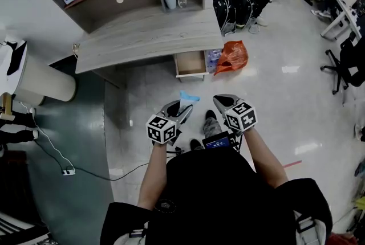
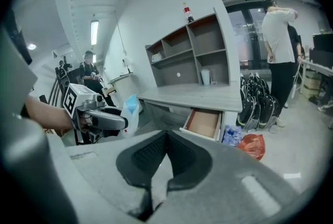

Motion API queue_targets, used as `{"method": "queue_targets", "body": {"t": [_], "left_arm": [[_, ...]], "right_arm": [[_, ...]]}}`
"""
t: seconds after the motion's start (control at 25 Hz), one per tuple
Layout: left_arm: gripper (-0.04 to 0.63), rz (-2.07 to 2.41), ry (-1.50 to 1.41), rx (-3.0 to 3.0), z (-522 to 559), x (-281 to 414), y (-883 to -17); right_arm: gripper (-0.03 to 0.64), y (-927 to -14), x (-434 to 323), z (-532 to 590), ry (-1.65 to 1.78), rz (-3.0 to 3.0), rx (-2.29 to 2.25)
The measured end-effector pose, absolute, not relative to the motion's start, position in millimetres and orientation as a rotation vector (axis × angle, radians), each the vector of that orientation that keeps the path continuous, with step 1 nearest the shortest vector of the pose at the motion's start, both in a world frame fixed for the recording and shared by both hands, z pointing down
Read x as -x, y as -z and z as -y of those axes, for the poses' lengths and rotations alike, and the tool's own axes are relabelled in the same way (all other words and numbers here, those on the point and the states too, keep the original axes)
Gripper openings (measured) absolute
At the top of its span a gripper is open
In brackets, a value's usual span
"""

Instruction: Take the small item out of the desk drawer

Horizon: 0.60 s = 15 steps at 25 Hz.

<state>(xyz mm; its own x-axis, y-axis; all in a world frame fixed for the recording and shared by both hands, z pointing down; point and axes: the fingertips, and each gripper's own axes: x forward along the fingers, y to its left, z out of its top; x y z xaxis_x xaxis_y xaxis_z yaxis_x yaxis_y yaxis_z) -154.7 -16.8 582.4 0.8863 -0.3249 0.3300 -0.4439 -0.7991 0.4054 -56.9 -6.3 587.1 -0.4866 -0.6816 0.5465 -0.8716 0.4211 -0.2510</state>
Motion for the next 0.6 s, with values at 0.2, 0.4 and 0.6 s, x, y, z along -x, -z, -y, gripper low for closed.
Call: {"method": "queue_targets", "body": {"t": [0.2, 0.4, 0.6], "left_arm": [[0.172, 0.549, -0.332, -2.582, 12.0, 154.4, -578.9], [0.172, 0.546, -0.331, -2.585, 11.7, 153.7, -575.1], [0.172, 0.544, -0.332, -2.59, 8.0, 151.5, -575.1]], "right_arm": [[-0.003, -583.6, 59.2, 1.1, -0.714, 2.321, -1.333], [-0.003, -580.8, 58.4, -0.3, -0.715, 2.319, -1.337], [-0.003, -580.8, 56.2, -4.0, -0.712, 2.32, -1.343]]}}
